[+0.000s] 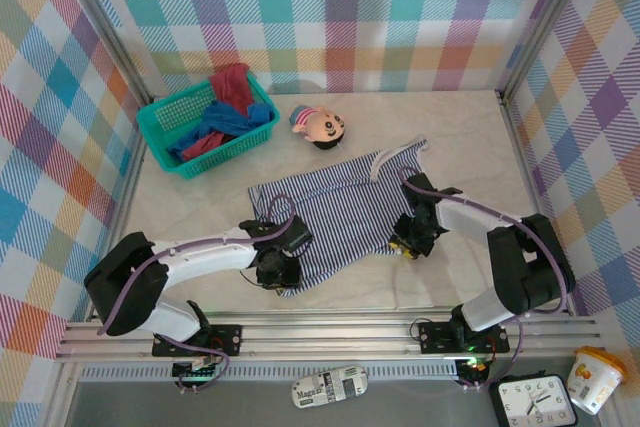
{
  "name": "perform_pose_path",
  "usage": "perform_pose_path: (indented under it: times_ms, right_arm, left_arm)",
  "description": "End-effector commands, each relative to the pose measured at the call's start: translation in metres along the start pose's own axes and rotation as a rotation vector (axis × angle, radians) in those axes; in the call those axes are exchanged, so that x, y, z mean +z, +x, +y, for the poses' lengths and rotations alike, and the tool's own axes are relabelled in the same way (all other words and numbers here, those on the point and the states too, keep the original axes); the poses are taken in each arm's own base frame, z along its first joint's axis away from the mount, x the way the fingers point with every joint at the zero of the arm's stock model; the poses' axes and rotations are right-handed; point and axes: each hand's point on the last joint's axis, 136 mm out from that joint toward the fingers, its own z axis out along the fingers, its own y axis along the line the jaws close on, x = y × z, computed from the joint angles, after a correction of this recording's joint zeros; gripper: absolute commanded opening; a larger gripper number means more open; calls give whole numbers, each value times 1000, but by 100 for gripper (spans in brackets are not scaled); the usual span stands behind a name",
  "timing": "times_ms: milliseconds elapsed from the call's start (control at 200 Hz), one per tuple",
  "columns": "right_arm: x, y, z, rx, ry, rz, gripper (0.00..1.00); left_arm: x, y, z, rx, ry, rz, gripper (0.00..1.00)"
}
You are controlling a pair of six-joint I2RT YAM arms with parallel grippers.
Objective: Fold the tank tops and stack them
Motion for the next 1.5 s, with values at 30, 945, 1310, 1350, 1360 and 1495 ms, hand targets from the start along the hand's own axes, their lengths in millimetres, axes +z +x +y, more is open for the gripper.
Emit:
perform_pose_path:
  times_ms: [30,945,1310,1350,1360,1495]
  right_arm:
    - [3,-2,-3,13,21,-15,17]
    - [-40,-32,69,-157,-84,-17,5]
    - [-23,-50,98,-141,-146,21,8]
    - [-20,-52,101,-134,-155,26,8]
    - [-20,-52,102,-135,-160,27,8]
    - [-15,-59,109,-133,-167,30,8]
  left_arm:
    - [-6,10,5,-7,5,13,14]
    - [-53,-35,10,-278,239,30,5]
    - [-45,-63,29,-349,237,19,9]
    - [-44,-65,30,-355,235,16,9]
    - [-44,-66,31,-354,236,16,9]
    - [-35,-70,32,-362,235,32,11]
